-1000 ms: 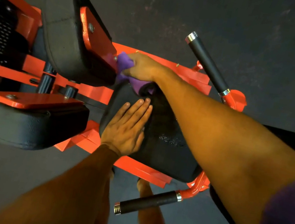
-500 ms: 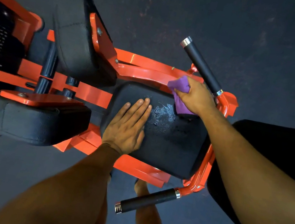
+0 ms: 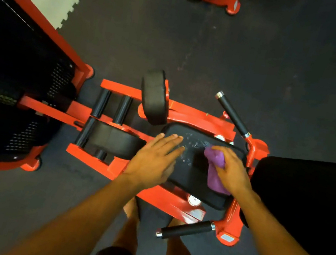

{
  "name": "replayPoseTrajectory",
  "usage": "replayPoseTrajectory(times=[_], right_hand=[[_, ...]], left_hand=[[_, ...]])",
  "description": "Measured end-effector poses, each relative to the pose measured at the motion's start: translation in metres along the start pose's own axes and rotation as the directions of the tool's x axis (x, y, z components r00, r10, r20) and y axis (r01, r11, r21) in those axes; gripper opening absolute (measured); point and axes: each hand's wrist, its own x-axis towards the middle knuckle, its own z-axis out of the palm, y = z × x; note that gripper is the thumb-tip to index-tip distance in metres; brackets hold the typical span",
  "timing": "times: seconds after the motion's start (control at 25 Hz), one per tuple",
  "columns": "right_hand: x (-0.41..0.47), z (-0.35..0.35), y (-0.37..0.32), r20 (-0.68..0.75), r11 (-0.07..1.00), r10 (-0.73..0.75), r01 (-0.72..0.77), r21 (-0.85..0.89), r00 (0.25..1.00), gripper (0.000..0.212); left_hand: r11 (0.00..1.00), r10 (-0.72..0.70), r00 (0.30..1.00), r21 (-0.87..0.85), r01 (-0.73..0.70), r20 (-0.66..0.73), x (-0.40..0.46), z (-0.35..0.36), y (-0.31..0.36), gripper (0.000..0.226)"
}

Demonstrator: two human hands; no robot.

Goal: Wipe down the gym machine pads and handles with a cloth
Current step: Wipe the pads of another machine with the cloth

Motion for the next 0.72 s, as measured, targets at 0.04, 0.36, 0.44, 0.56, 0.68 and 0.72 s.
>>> replayPoseTrajectory(times=[0.04,0.36,0.44,0.56,0.68,0.72], right_hand=[[-0.012,0.005,-0.009,0.015,1.0,0.001,-0.001,0.007,1.0,0.04],[-0.044,0.065,-0.037,-0.117,0.997,-0.002,-0.007,-0.079,0.993,0.048],[-0.035,0.086,-0.05,-0.219,0.993,-0.085,0.064,-0.101,0.972,0.058],[0.01,0.122,-0.075,-0.285,0.969,-0.222,0.18,-0.167,0.932,0.062],[0.069,0.16,-0.086,-0.31,0.967,-0.122,0.043,-0.25,0.943,0.073],[0.08,0.173,-0.086,-0.313,0.951,-0.039,-0.061,-0.303,0.949,0.079]], left_hand=[[0.999,-0.028,0.995,0.035,0.031,-0.101,-0.013,-0.027,-0.011,0.046],[0.982,-0.071,0.997,0.179,0.065,0.026,-0.044,-0.058,-0.085,0.063],[0.983,-0.033,0.999,0.181,0.026,0.038,-0.034,-0.059,-0.09,0.067],[0.988,0.059,0.997,0.142,-0.064,0.04,-0.018,-0.061,-0.097,0.067],[0.976,0.15,0.987,0.171,-0.137,-0.063,-0.015,-0.052,-0.103,0.063],[0.973,0.163,0.983,0.18,-0.147,-0.081,-0.017,-0.05,-0.105,0.064]])
